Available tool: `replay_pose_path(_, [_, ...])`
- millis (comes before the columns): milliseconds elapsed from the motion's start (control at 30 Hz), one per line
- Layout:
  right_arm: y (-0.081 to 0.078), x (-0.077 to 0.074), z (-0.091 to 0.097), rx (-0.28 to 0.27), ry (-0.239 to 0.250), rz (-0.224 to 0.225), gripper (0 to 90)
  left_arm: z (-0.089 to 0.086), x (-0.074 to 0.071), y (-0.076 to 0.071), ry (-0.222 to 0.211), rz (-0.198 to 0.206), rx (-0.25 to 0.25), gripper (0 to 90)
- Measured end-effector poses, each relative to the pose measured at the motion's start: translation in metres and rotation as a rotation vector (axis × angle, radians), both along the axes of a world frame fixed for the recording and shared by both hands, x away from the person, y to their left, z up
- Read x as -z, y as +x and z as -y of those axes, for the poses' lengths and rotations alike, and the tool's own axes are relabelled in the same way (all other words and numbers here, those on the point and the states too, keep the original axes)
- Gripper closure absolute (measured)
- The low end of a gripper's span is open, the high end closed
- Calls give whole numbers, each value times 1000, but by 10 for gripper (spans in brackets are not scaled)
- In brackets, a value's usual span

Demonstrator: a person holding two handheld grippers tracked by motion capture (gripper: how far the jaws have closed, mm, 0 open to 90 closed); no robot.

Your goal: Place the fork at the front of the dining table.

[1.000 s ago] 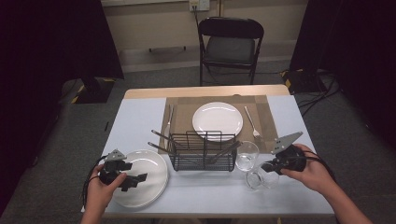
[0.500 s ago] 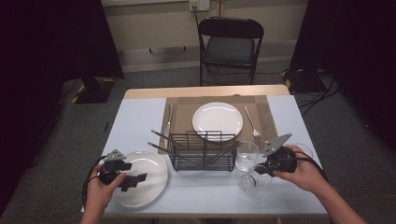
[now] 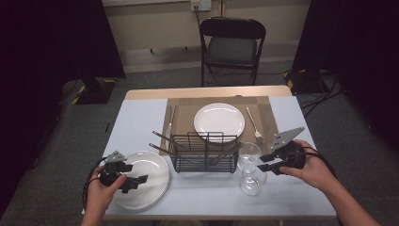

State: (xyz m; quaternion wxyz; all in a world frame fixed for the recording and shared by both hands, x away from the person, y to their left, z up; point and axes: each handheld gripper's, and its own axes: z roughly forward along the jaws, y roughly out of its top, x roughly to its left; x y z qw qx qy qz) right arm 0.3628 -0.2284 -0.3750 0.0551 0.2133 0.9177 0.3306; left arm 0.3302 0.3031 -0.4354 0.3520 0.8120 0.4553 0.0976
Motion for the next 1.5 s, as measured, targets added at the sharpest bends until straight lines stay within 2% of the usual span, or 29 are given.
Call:
replay_pose_path(33, [0,0,0,0,0,0,580,0,0,0,0,0,0,170])
replay_pose_path(67, [0,-2,6,16,15,-5,524,0,0,0,2,0,0,170])
replay_pose_path(133, [0,-2,8,19,14,-3,496,0,0,0,1,-1,1,170])
replay_pose_path(167, [1,-4,12,41,7,2,421,0,0,0,1,-3,1,170])
replay_pose_path(333, [5,-4,18,87,14,-3,297,0,1,0,-3,-4,-2,170])
replay_pose_path(467, [10,-2,21,116,9,8,242,1,2,0,-1,-6,-1,170])
replay_pose_path(500, [13,-1,22,142,-8,12,221,0,2,1,2,-5,3,171])
replay_pose_path(567, [15,0,22,158,-4,18,204,0,2,1,-1,-6,3,170])
replay_pose_path(867, [30,1,24,198,0,12,186,-2,3,1,-3,-10,-4,170])
replay_pose_path(1167, [41,7,23,220,2,0,211,-4,3,2,1,-11,2,170])
replay_pose_path(1400, [50,9,18,278,13,9,284,-3,5,2,-2,-16,3,170])
replay_pose_path(1500, [53,10,15,284,11,10,302,-3,4,2,-3,-15,3,170])
